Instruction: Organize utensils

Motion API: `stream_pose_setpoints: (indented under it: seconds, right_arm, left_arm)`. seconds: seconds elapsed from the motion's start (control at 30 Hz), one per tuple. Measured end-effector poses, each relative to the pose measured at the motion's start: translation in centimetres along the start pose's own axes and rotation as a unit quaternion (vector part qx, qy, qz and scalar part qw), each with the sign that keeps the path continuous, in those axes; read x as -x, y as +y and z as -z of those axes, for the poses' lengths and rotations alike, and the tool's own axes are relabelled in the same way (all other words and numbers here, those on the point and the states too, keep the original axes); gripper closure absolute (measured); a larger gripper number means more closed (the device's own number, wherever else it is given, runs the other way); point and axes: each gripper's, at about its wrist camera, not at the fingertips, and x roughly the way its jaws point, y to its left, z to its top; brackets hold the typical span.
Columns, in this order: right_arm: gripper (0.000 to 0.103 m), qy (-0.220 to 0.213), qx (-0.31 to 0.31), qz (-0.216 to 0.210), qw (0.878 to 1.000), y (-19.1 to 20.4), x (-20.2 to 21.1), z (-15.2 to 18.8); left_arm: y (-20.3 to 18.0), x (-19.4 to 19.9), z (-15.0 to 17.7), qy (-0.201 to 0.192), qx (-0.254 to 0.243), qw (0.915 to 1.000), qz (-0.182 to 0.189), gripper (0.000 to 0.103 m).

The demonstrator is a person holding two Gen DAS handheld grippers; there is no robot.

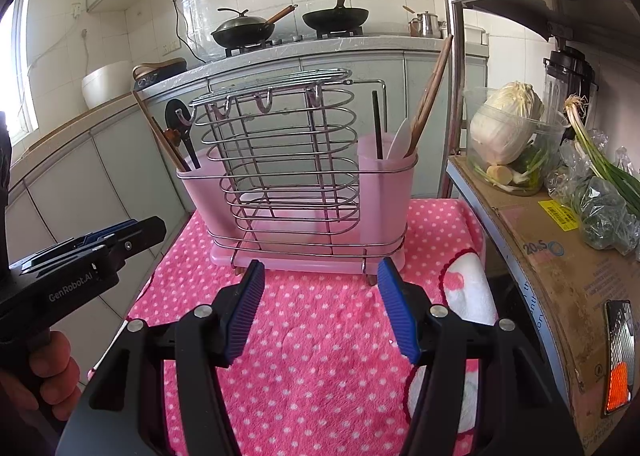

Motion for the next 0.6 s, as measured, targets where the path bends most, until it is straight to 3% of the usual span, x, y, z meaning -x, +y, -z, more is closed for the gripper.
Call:
stream_pose_setpoints:
  seconds: [0.6]
  right_arm:
    - [0.044, 0.001, 0.001, -0.001, 1.0, 0.04, -0.07, 0.04]
  left_arm:
    - [0.05, -0.23, 0.26, 0.001, -0.004, 1.0, 0.003, 0.069]
